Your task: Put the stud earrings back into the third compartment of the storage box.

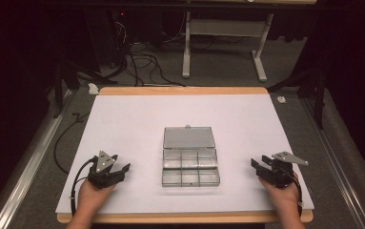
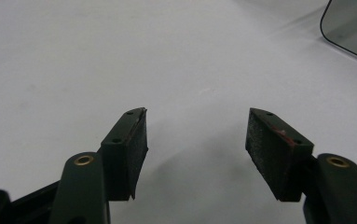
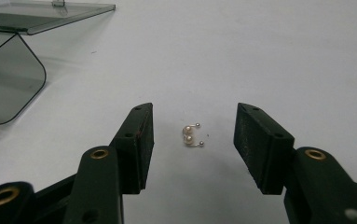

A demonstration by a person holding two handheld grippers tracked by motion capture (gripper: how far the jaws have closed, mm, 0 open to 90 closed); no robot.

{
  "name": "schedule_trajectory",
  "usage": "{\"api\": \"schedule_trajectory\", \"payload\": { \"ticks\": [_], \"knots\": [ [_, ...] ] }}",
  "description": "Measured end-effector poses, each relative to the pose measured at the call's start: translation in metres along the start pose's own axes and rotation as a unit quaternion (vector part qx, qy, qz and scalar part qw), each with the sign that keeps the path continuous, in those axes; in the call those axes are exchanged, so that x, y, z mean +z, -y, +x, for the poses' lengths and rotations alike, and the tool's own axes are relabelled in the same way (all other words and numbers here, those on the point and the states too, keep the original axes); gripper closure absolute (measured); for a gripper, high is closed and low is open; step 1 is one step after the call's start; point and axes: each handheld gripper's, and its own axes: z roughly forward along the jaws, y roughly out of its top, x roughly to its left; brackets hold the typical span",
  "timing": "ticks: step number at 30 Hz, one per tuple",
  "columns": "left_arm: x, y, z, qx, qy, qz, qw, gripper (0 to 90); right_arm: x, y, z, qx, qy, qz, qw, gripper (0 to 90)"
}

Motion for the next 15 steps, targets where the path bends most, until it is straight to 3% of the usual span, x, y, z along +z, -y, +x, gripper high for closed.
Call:
{"api": "schedule_trajectory", "payload": {
  "ticks": [4,8,11,15],
  "knots": [
    [-0.0004,0.0005,0.0042,-0.021,0.011,-0.004,0.9997,41.0,-0.0010,0.0006,0.0001,0.001,0.001,-0.004,1.0000,47.2],
    [-0.0011,0.0009,0.0053,-0.023,0.023,-0.008,0.9994,44.6,-0.0015,0.0002,-0.0009,-0.003,0.002,-0.004,1.0000,47.0],
    [-0.0008,0.0008,0.0057,-0.025,0.027,-0.006,0.9993,48.0,-0.0013,0.0003,-0.0029,0.010,0.004,-0.003,0.9999,46.7],
    [-0.0008,0.0007,0.0057,-0.026,0.026,-0.005,0.9993,60.9,-0.0007,0.0003,-0.0046,0.012,0.001,-0.002,0.9999,46.2]
  ]
}}
